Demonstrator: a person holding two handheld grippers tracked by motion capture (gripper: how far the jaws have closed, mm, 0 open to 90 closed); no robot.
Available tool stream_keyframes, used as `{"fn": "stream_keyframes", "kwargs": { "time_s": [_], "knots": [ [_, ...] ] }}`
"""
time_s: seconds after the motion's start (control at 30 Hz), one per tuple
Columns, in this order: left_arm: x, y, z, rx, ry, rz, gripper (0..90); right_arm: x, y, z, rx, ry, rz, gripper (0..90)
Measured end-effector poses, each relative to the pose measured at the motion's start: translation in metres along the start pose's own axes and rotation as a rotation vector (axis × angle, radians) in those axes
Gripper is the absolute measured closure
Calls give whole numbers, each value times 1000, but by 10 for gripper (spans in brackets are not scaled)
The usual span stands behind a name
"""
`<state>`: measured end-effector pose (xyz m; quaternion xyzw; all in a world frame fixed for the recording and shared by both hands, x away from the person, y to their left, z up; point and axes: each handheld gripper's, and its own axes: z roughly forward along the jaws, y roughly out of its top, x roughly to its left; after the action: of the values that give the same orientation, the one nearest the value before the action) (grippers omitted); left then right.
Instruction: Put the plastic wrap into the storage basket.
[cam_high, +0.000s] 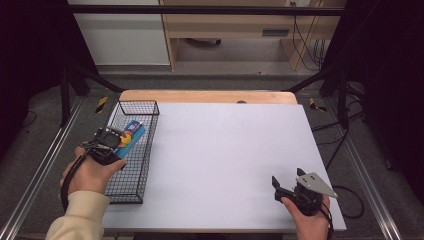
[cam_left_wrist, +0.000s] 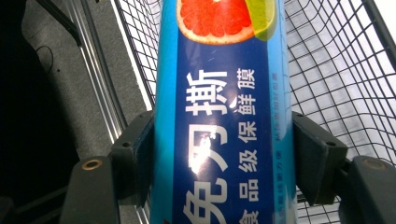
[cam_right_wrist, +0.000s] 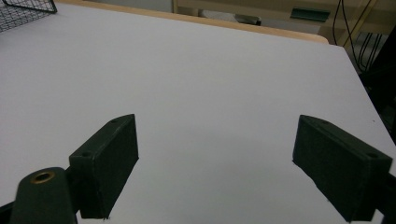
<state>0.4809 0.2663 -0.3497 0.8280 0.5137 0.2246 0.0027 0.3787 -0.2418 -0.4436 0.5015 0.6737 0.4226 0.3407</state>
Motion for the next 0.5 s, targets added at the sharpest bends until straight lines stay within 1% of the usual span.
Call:
{"fn": "stream_keyframes", "kwargs": {
  "time_s": [0.27,0.5],
  "knots": [
    [-4,2,4,17,-7,10,322,0,0,0,0,2,1,143],
    [-7,4,10,34,-14,10,321,-1,0,0,3,3,1,143]
  ]
}}
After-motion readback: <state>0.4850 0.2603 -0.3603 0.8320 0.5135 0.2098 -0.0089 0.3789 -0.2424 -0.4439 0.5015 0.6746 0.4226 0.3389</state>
